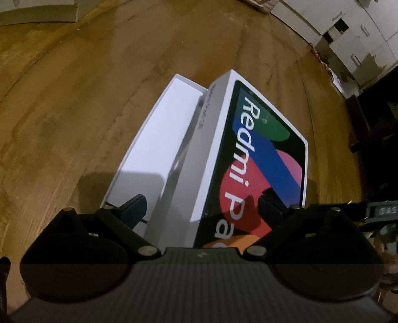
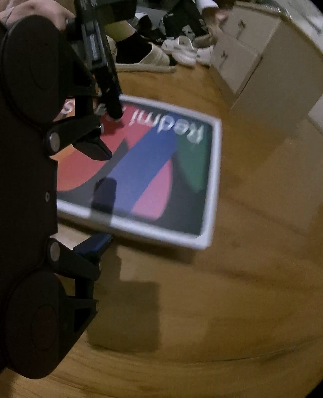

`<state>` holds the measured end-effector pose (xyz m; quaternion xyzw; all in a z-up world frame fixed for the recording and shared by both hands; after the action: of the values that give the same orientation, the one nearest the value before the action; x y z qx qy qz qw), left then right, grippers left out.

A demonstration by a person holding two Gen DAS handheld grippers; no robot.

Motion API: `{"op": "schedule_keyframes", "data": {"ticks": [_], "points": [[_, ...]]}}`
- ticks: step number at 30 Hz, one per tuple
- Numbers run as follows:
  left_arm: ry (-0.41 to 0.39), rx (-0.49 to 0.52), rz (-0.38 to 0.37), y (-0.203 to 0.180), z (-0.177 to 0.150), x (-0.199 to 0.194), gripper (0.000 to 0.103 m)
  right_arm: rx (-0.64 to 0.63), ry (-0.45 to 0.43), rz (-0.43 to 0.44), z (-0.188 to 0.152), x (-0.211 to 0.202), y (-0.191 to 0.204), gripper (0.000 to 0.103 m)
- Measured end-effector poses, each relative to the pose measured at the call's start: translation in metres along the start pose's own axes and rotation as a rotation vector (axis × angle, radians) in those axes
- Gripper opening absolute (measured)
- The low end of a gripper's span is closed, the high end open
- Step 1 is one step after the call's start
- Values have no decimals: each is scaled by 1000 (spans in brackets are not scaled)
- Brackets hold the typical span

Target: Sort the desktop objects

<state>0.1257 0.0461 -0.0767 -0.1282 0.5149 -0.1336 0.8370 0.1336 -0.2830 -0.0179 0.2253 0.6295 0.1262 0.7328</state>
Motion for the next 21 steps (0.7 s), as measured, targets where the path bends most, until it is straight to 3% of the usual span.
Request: {"op": "schedule_keyframes", "data": {"ticks": [4, 7, 8, 12, 21], "points": [[10, 20, -15, -5, -4, 4, 90, 40, 75, 5, -9, 17, -10, 71], [5, 37, -24, -10, -5, 3, 89, 60, 118, 86, -13, 29, -9, 74], [1, 52, -12, -11, -5, 2, 89, 36, 124, 77, -14, 31, -5, 74], [-9, 63, 8, -13, -4, -4, 89, 33, 119, 89, -16, 30, -2, 74], [-73, 24, 12, 3, 10, -22, 89, 60, 83, 227, -12, 10, 12, 71]]}}
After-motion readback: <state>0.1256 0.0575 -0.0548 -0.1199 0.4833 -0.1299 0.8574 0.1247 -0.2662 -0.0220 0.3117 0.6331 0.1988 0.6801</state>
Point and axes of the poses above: each gripper's, at about its wrist camera, not at the fingertips, and x roughly the way its jaws point, y to its left, z to its top, the point moved 2 cm from there along x, roughly the way its jaws point, and after that the axes turned 10 degrees about x, right-handed, at the moved point
